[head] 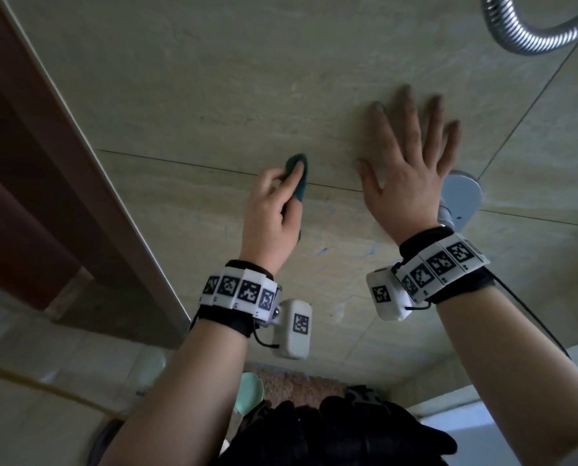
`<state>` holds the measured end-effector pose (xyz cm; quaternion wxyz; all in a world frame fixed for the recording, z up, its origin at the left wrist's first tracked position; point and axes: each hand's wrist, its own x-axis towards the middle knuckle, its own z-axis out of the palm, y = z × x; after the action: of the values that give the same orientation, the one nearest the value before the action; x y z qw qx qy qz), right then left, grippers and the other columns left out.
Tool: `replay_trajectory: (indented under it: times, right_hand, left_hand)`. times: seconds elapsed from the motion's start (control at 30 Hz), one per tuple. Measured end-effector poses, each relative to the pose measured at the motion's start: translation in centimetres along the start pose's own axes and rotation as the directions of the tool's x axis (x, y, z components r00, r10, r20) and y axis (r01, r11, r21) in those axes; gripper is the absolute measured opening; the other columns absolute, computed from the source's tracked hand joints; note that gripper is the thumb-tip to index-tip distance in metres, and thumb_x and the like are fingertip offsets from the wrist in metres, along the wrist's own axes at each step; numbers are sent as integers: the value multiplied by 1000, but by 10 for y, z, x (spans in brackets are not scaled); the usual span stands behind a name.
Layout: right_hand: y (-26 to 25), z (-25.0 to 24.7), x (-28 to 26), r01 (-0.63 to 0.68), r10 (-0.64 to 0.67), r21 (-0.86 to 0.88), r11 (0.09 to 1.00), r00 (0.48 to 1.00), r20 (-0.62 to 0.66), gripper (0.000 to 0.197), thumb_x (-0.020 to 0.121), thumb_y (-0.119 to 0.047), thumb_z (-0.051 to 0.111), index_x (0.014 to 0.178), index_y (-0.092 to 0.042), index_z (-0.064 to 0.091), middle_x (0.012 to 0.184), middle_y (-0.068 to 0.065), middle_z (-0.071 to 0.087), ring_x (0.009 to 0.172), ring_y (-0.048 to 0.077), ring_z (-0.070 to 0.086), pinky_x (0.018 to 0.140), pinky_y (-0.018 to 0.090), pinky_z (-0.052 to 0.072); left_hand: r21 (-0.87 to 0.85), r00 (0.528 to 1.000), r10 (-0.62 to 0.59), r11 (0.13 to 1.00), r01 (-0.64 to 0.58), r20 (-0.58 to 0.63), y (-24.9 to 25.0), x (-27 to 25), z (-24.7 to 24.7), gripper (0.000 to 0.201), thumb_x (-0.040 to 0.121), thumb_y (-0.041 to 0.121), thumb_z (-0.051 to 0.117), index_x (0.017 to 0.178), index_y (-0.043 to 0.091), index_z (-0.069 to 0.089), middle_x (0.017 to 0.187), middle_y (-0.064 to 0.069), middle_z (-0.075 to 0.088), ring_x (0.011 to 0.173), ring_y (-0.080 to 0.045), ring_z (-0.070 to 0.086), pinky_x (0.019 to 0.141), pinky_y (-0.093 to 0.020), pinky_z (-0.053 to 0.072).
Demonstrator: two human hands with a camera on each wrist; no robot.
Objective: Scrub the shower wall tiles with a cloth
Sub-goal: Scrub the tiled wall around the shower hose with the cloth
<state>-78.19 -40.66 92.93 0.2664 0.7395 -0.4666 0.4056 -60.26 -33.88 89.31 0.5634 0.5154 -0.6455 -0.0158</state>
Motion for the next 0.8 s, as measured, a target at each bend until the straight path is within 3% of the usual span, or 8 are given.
replay_trajectory:
  times: [0.03,0.1,0.3,0.4,0.53,0.63,0.7,0.8]
  right_hand:
    - [1,0,0,0,0,-6,1000,1000,-5,60,94,-38,54,148,-21,35,155,11,27,142,42,18,114,60,10]
    - [3,1,0,-11,11,-9,1000,1000,-4,61,94,-41,54,148,-21,33,155,11,26,142,41,17,113,59,8]
    - [-4,6,-3,-37,37,1,999,999,-19,57,96,-37,53,147,-21,35,155,12,27,142,42,15,113,60,8]
    - [-8,9,-4,-46,46,2,999,999,1,53,98,-33,50,148,-21,35,156,11,26,142,42,14,113,61,9]
    - [-8,10,-5,-54,54,-4,999,998,21,51,100,-33,47,148,-22,35,156,10,25,143,41,12,114,61,9]
    - [-6,10,-6,-45,45,-7,999,999,12,50,100,-34,47,147,-22,36,155,10,27,143,41,14,114,61,10]
    - [-6,11,-6,-38,38,-7,999,999,3,50,100,-34,47,146,-22,36,155,10,28,142,42,15,113,62,12]
    - [-6,13,-6,-37,37,-4,999,999,-2,50,99,-32,49,146,-20,37,154,12,28,142,44,15,113,62,10]
  left_hand:
    - [107,991,133,985,-134,18,-8,3,0,43,89,4,45,130,6,57,116,-10,50,94,-18,54,82,-28,47]
    - [258,968,248,934,-249,36,-18,11,1,48,88,3,44,134,12,54,122,-5,45,96,-28,49,85,-39,43]
    - [475,957,286,835,-276,54,-30,18,14,68,73,-12,47,135,16,54,126,-2,37,94,-28,35,76,-46,44]
    - [542,933,317,761,-357,170,-37,7,28,65,72,-5,47,131,18,59,124,-2,38,95,-29,37,72,-42,45]
    - [533,796,394,595,-602,459,-65,-21,37,54,78,5,36,118,21,69,118,1,40,92,-27,41,72,-38,32]
    - [502,713,433,509,-699,552,-73,-24,31,51,70,4,53,114,22,72,117,3,51,90,-26,48,71,-37,35]
    - [541,740,415,507,-672,530,-64,-10,22,66,58,4,60,121,21,68,118,3,54,90,-27,51,71,-36,37]
    - [604,818,405,552,-575,409,-44,14,17,66,66,3,57,130,20,61,123,1,37,96,-27,39,72,-35,27]
